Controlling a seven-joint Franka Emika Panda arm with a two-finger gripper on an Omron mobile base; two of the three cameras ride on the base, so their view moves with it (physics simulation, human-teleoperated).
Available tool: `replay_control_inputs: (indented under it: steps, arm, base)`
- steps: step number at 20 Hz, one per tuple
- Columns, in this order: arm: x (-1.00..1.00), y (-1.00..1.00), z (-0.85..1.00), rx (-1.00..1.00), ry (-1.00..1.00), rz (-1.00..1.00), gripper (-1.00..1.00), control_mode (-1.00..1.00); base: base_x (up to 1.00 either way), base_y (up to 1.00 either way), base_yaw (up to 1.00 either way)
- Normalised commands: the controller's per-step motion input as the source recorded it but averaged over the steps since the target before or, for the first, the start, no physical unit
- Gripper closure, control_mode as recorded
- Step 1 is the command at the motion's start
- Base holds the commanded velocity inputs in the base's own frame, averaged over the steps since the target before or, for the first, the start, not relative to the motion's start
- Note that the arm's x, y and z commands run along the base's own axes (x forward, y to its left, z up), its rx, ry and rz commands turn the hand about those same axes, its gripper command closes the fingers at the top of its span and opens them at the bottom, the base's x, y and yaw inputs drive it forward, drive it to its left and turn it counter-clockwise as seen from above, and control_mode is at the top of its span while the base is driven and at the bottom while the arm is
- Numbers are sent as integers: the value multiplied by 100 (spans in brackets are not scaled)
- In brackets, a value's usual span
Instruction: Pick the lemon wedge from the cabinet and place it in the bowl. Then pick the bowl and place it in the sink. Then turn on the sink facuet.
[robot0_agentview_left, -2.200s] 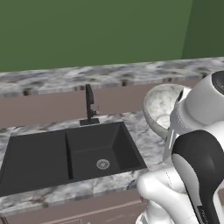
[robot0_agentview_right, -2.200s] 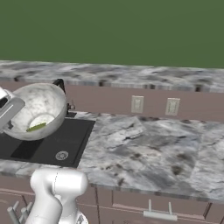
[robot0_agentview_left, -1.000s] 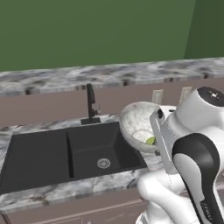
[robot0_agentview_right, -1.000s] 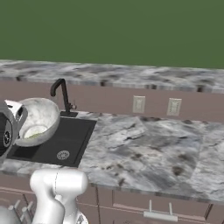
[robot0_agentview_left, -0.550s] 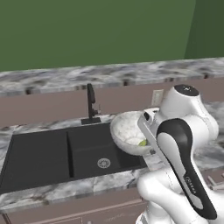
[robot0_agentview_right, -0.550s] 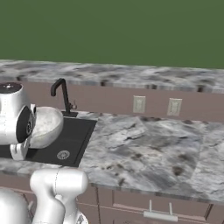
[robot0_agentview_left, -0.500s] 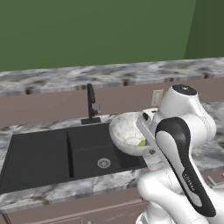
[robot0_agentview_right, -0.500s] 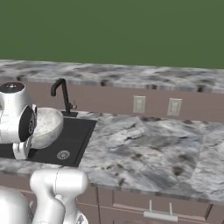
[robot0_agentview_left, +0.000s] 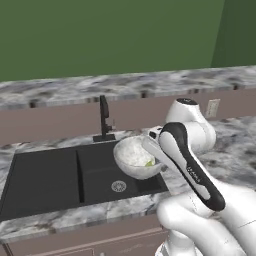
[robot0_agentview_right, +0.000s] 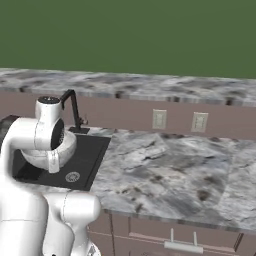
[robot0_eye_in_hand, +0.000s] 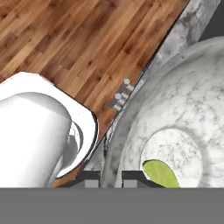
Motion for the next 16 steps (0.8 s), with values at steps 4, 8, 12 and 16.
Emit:
replay_control_inputs:
  steps: [4, 8, 12, 16]
  arm:
    - [91, 0, -56, -1, 3, 27, 100, -100]
    - [93, 0, -59, -3, 0, 20, 100, -100]
    - [75, 13, -61, 0, 0, 13, 100, -100]
    - [43, 40, -56, 0, 0, 8, 100, -100]
  base:
    - [0, 0, 0]
    - [0, 0, 0]
    - [0, 0, 0]
    - [0, 0, 0]
